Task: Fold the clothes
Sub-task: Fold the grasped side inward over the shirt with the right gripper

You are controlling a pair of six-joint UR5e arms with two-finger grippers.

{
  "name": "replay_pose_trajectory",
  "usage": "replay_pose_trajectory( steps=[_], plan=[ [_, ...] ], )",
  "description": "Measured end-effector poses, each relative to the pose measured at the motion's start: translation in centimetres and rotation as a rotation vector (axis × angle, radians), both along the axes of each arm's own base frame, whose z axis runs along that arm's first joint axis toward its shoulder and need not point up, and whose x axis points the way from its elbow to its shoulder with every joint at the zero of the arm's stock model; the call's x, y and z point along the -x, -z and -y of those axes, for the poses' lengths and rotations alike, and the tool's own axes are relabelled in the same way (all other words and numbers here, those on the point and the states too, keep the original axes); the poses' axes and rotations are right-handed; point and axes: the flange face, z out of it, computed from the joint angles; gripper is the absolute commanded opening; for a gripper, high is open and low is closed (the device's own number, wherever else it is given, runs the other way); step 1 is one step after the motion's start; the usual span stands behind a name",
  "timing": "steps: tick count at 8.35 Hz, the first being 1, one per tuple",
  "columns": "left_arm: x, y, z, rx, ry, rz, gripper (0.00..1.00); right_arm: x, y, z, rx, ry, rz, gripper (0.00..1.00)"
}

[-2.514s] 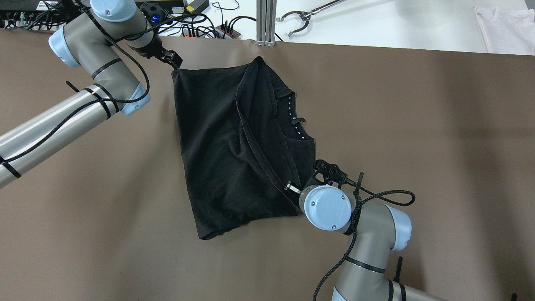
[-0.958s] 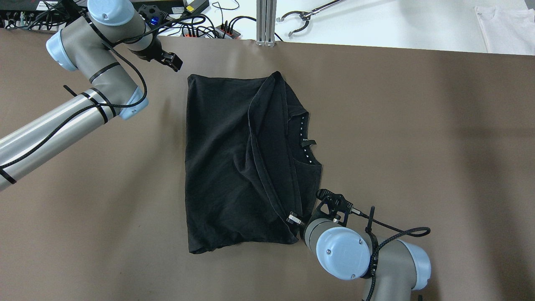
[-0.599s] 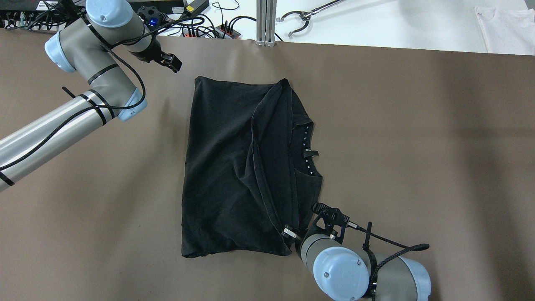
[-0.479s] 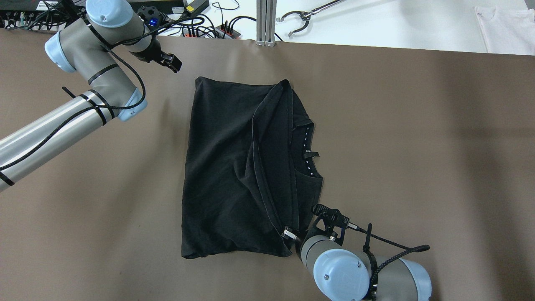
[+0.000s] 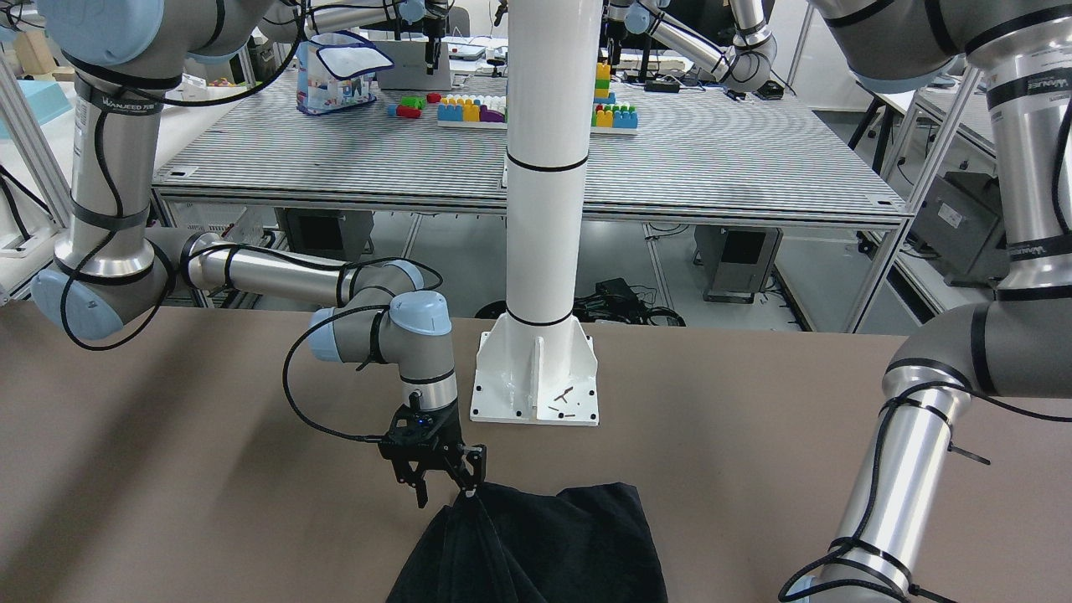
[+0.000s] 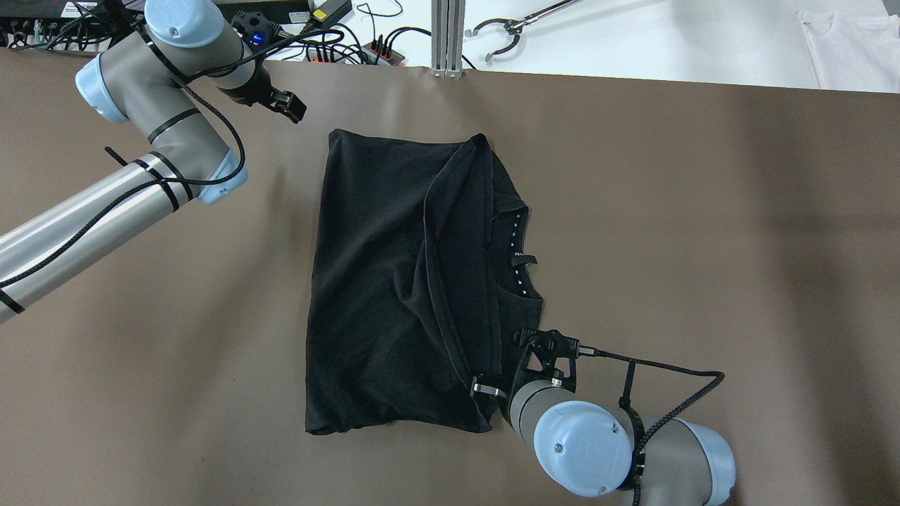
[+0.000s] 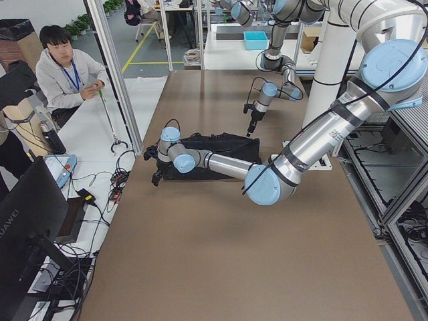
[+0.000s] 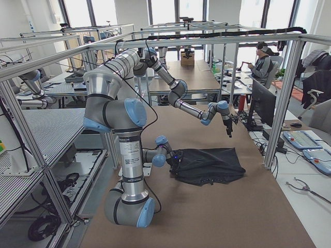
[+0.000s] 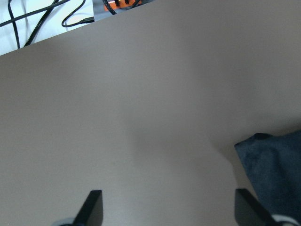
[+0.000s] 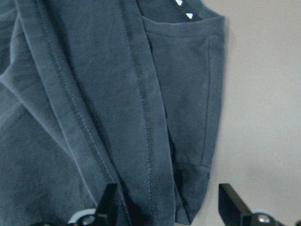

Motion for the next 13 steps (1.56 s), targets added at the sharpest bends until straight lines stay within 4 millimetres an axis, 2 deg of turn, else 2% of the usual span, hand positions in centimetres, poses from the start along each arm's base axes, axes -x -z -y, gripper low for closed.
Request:
replay_pose_trajectory(
  steps=[1,2,3,5,6,10,11,13],
  plan=[
    [0.0,0.0,0.0,0.000,0.000,0.000,1.00,0.2,1.1,0.2,-0.076,0.058,-0.022,0.80],
    [0.1,0.0,0.0,0.001,0.001,0.000,1.00,0.8,2.0,0.1,-0.161,0.126,-0.051,0.63],
    [0.0,-0.1,0.0,0.002,0.002,0.000,1.00,2.0,2.6,0.0,-0.238,0.192,-0.088,0.52],
    [0.0,-0.1,0.0,0.003,0.002,0.000,1.00,5.4,2.8,-0.1,-0.346,0.301,-0.169,0.41],
    [0.1,-0.1,0.0,0.003,0.002,-0.001,1.00,6.3,2.6,0.0,-0.379,0.335,-0.196,0.40],
    [0.1,-0.4,0.0,0.007,0.004,0.001,1.00,6.6,2.5,0.0,-0.405,0.361,-0.216,0.37],
    [0.2,-0.6,-0.1,0.009,0.004,0.002,1.00,6.6,2.5,0.0,-0.406,0.360,-0.215,0.29],
    [0.2,-1.1,-0.2,0.012,0.004,0.004,1.00,6.3,2.7,0.0,-0.409,0.358,-0.210,0.04]
  ],
)
